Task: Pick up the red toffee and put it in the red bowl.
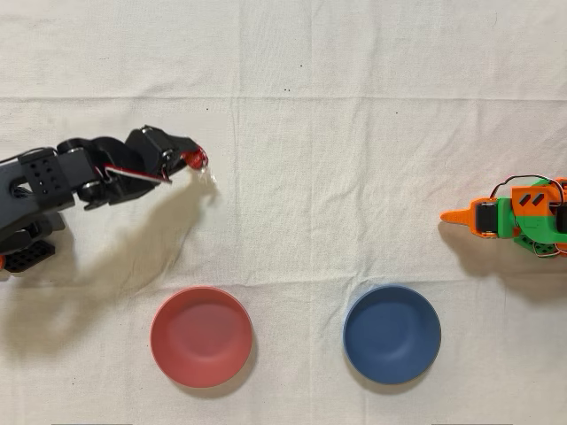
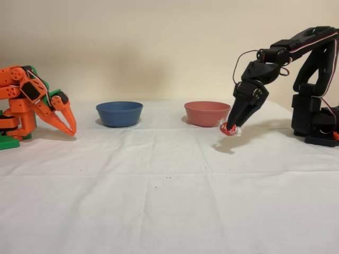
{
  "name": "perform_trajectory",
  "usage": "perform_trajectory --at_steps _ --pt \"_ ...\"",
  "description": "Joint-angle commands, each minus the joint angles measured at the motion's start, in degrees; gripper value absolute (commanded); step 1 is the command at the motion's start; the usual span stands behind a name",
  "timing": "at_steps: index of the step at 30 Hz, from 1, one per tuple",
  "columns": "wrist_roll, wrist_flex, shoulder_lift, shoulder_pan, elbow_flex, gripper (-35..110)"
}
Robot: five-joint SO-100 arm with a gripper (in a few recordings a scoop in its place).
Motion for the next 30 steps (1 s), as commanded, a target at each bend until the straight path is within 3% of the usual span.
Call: perform_trajectory --at_steps 1,18,30 --pt "-2.9 2.29 5.71 3.69 -3.6 6" --pt "-10.2 12.39 8.61 18.72 -19.34 6" --pt "-15.56 10.81 8.0 31.46 -23.55 6"
